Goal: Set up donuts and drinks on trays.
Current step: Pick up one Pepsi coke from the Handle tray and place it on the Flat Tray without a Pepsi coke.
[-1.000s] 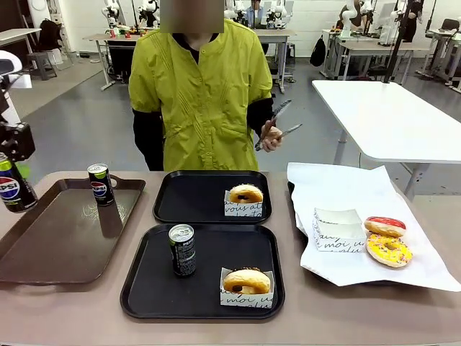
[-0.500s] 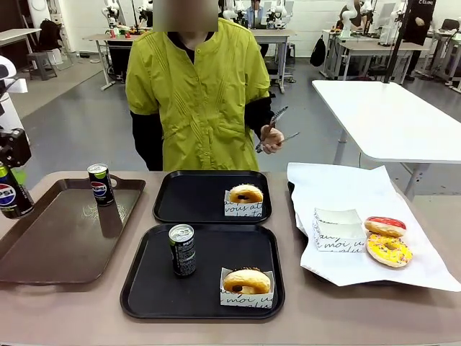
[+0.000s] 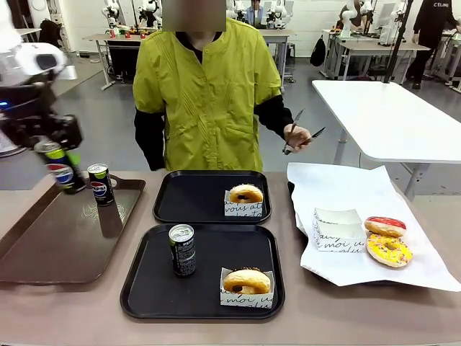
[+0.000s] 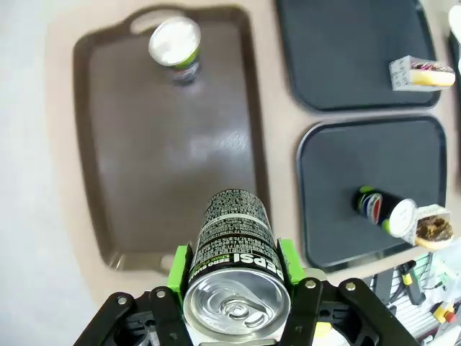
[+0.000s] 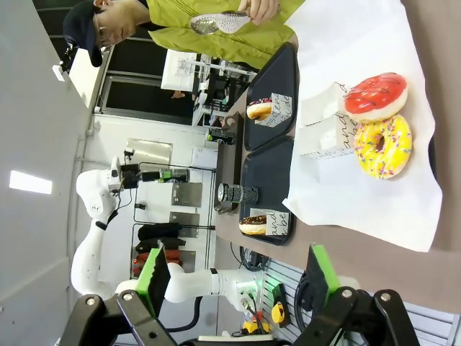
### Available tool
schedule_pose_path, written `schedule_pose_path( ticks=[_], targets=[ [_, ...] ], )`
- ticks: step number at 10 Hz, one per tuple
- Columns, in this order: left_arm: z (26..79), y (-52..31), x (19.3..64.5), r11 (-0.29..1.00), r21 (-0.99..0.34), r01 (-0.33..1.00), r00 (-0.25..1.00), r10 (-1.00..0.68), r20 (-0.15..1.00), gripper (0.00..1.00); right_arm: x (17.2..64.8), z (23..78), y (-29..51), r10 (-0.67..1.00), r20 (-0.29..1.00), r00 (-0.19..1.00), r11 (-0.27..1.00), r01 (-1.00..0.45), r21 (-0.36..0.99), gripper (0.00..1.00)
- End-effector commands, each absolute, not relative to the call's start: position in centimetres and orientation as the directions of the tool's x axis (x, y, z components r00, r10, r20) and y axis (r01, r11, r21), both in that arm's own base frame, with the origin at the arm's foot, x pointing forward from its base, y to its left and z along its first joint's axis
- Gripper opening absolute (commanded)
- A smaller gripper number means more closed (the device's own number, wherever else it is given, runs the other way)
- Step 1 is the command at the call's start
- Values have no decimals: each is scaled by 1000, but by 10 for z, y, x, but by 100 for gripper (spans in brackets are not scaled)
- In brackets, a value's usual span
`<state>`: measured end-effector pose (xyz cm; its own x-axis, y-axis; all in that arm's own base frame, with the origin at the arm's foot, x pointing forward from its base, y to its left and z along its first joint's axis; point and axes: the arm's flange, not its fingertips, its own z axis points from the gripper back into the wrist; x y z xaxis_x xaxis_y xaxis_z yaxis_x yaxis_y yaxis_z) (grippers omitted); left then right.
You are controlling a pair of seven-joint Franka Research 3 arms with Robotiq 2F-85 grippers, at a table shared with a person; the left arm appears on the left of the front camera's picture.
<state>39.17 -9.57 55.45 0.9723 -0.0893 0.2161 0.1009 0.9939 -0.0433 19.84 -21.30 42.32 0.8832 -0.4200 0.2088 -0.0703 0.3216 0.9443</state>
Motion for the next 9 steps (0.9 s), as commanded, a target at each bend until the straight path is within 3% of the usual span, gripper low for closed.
schedule_pose_path(
  ticks=[1, 5, 7, 9],
  targets=[
    [553, -128, 427, 990, -50, 129, 968, -115, 222, 58, 200, 425, -214, -428, 229, 874, 305, -99, 947, 100],
    [520, -198, 486, 978, -63, 201, 961, -184, 208, 58, 200, 425, -214, -428, 229, 874, 305, -99, 947, 100],
    [532, -153, 447, 965, -103, 241, 968, -232, 93, 58, 200, 425, -214, -428, 229, 874, 305, -99, 947, 100],
    [571, -59, 353, 934, -205, 294, 954, -273, 127, 58, 200, 425, -214, -428, 229, 874, 305, -99, 947, 100]
  ],
)
